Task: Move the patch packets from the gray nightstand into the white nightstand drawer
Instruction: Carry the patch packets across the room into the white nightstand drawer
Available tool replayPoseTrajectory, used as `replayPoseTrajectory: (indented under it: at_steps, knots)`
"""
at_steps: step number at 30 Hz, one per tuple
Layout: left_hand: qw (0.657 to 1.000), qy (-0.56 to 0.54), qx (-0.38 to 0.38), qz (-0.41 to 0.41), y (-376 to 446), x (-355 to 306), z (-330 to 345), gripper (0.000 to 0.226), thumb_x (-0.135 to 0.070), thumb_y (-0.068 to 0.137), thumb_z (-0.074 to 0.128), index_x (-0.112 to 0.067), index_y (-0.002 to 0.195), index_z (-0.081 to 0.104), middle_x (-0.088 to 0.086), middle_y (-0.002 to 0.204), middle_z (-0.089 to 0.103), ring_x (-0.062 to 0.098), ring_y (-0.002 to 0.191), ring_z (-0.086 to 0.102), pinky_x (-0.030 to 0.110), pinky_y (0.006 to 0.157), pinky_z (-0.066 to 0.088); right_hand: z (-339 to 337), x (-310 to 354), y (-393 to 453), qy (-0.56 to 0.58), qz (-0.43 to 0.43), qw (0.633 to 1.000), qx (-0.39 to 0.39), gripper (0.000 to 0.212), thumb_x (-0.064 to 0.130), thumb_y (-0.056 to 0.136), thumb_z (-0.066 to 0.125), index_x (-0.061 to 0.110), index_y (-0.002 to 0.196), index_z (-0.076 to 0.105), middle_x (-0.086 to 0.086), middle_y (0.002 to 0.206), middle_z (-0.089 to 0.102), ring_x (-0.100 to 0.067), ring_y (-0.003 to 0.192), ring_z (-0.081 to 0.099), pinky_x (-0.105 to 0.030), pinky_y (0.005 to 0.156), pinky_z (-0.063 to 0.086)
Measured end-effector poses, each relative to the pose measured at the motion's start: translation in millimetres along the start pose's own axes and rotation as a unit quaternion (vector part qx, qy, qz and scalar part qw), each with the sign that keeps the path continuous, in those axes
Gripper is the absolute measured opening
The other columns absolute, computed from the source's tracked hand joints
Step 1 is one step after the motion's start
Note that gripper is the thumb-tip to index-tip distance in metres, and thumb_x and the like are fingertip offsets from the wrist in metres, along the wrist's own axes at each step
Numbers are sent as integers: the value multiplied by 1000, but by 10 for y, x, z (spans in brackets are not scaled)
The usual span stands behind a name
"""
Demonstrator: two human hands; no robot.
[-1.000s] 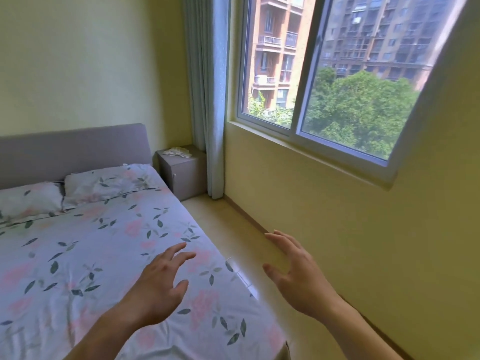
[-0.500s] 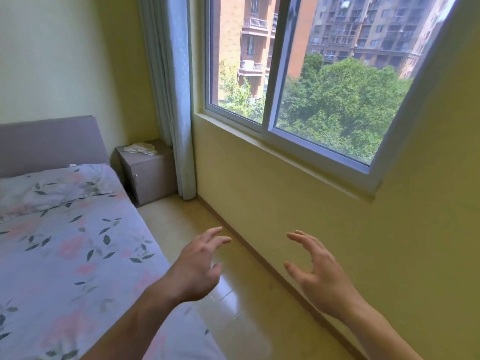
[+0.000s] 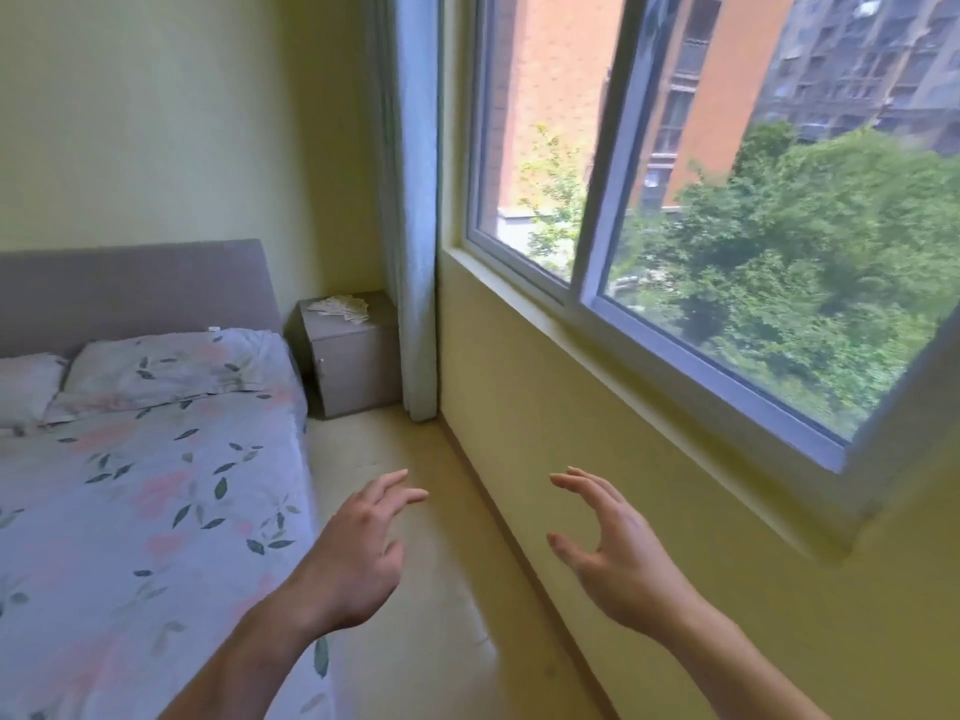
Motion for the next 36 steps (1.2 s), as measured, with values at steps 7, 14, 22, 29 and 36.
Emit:
replayPoseTrajectory:
  at_steps: [7, 14, 22, 29, 36]
  knots:
    - [990, 13, -84, -109, 148, 341, -444, 49, -15, 101, 49, -40, 143, 47, -20, 160, 24, 5, 148, 24, 24, 119, 23, 239, 372, 1173, 8, -108, 990, 86, 59, 35, 96, 67, 41, 149, 42, 22, 159, 31, -1, 146, 30, -17, 115, 20]
    - [971, 25, -139, -195, 635, 1149, -844, 48, -20, 100, 56, -43, 140, 47, -23, 158, 24, 6, 148, 26, 29, 118, 27, 710, 820, 2367, 13, -192, 971, 139, 59, 38, 94, 67, 42, 148, 42, 25, 157, 32, 1, 144, 34, -17, 116, 24]
    - [969, 14, -133, -210, 2045, 2023, -1204, 46, -23, 101, 52, -43, 142, 45, -26, 159, 20, 4, 147, 24, 26, 117, 27, 1040, 1037, 4079, 2, -185, 975, 126, 56, 38, 94, 66, 40, 146, 45, 26, 156, 33, 2, 143, 34, -15, 114, 25]
    - [980, 10, -108, -165, 3507, 2409, -1483, 48, -20, 100, 51, -40, 143, 46, -22, 159, 21, 7, 148, 25, 27, 117, 29, 1177, 1068, 5318, 7, -164, 980, 113, 55, 35, 95, 66, 40, 146, 45, 25, 157, 33, 6, 140, 34, -3, 104, 18]
    - [984, 17, -93, -151, 4920, 2884, -1613, 47, -19, 99, 51, -37, 143, 47, -20, 160, 20, 7, 147, 25, 22, 117, 22, 1430, 1042, 6785, 20, -154, 981, 117, 55, 32, 95, 67, 38, 146, 46, 21, 156, 35, 11, 124, 38, 13, 86, 17]
Point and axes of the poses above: each hand's wrist, its own y-axis towards the middle knuckle, its own z-axis out of the palm, x = y × z, the point moved 5 cm from there along y, towards the middle knuckle
